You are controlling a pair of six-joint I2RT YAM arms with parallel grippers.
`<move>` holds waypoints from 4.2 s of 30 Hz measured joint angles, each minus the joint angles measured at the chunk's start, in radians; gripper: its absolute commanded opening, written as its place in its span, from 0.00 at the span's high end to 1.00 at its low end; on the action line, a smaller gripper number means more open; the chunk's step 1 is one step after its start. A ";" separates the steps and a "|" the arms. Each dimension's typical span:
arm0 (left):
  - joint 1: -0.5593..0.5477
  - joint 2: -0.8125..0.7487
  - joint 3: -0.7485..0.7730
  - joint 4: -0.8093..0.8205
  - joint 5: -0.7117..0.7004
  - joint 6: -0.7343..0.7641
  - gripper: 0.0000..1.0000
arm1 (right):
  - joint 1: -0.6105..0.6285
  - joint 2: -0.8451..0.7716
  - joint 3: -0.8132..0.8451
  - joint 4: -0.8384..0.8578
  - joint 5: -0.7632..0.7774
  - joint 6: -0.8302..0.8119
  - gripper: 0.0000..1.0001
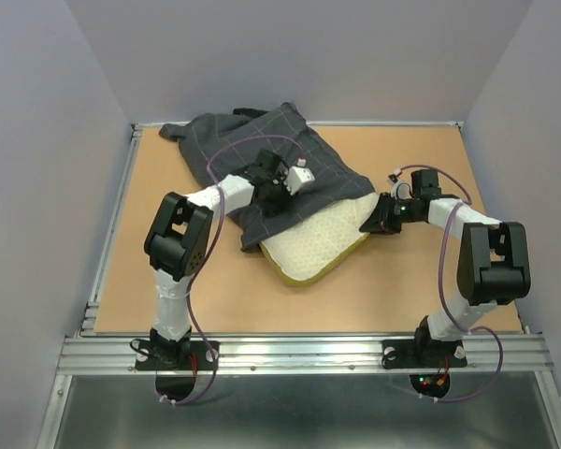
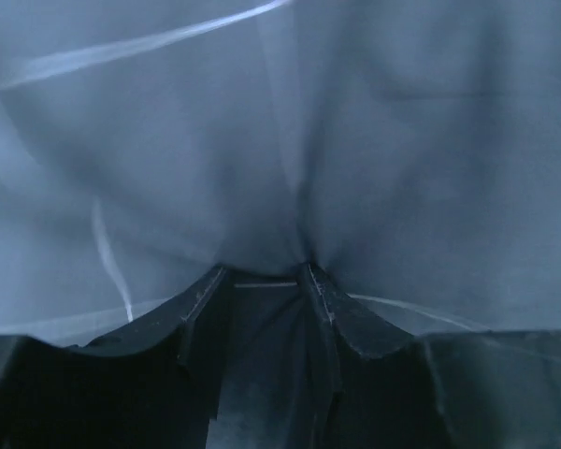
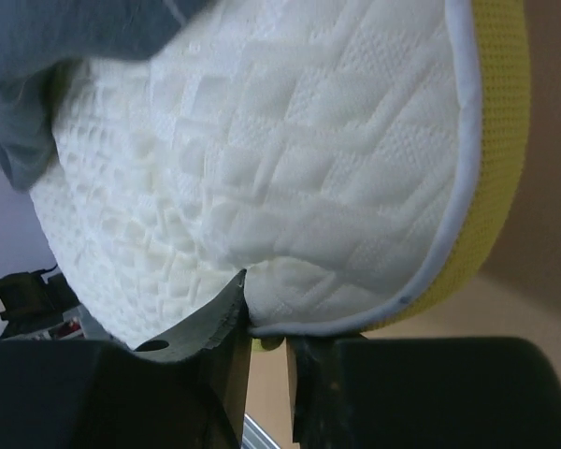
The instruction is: Put the pillow into the pillowcase
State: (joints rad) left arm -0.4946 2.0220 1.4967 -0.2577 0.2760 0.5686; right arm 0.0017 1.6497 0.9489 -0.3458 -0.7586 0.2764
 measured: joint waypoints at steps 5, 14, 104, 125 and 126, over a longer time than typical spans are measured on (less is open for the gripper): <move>-0.155 -0.142 -0.163 -0.026 0.070 -0.006 0.45 | -0.057 0.000 0.005 -0.105 0.029 -0.074 0.56; -0.165 -0.142 0.095 -0.099 0.181 -0.234 0.29 | -0.072 0.000 0.032 -0.139 0.014 -0.114 0.19; -0.199 -0.291 -0.255 -0.210 0.152 -0.175 1.00 | -0.001 0.117 0.010 -0.076 -0.171 0.113 0.99; -0.091 -0.063 0.130 -0.359 0.217 0.078 1.00 | -0.002 0.047 -0.027 0.033 -0.101 0.318 0.99; -0.145 -0.086 0.110 -0.389 0.230 0.119 1.00 | -0.002 0.049 -0.027 0.045 -0.094 0.345 1.00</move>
State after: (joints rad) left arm -0.6392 1.9358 1.6070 -0.6464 0.5064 0.6876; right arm -0.0006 1.6989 0.9222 -0.3012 -0.8528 0.6216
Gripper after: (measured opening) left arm 0.022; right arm 0.098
